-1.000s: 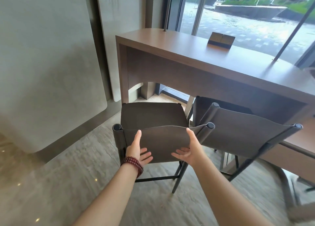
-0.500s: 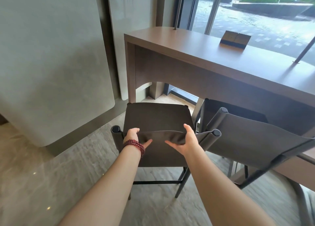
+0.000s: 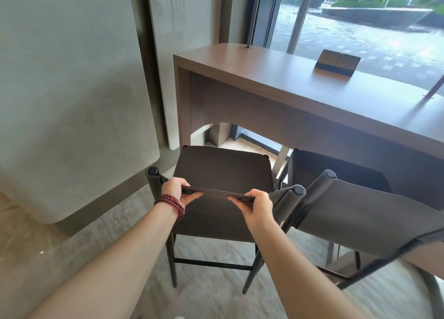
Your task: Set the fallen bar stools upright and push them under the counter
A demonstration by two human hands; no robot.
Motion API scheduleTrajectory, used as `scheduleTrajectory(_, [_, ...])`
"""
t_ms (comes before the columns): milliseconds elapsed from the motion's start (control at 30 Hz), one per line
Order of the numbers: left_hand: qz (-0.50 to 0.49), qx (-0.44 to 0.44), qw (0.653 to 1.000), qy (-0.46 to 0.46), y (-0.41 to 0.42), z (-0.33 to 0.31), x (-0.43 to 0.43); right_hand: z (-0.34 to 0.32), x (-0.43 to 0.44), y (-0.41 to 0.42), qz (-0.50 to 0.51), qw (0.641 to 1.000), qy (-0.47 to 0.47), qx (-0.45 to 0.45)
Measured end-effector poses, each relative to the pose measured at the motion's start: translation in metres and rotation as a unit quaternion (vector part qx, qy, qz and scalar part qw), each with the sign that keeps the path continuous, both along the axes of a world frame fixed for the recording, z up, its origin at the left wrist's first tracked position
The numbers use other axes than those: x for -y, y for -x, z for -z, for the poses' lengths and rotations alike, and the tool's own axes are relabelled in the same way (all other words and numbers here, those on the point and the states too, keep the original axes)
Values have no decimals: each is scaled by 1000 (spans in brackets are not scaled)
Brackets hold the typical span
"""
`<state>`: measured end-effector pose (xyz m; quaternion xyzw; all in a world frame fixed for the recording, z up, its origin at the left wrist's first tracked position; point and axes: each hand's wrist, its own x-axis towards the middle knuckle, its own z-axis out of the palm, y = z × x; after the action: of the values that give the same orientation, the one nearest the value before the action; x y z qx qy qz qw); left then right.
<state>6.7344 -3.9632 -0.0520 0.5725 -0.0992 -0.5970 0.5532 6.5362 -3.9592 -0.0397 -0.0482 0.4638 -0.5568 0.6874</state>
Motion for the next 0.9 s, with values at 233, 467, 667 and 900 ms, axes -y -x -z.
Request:
scheduleTrajectory(233, [47, 30, 998, 22, -53, -19, 86, -11, 53, -55, 40, 999, 0, -6])
scheduleTrajectory(467, [96, 36, 994, 23, -102, -33, 173, -19, 108, -108, 69, 998, 8, 6])
scheduleTrajectory(667, [77, 79, 994, -14, -153, -24, 227, -9, 150, -169, 44, 999, -24, -19])
scheduleTrajectory(900, [62, 9, 998, 3, -163, -10, 240, 8, 185, -177, 24, 996, -54, -71])
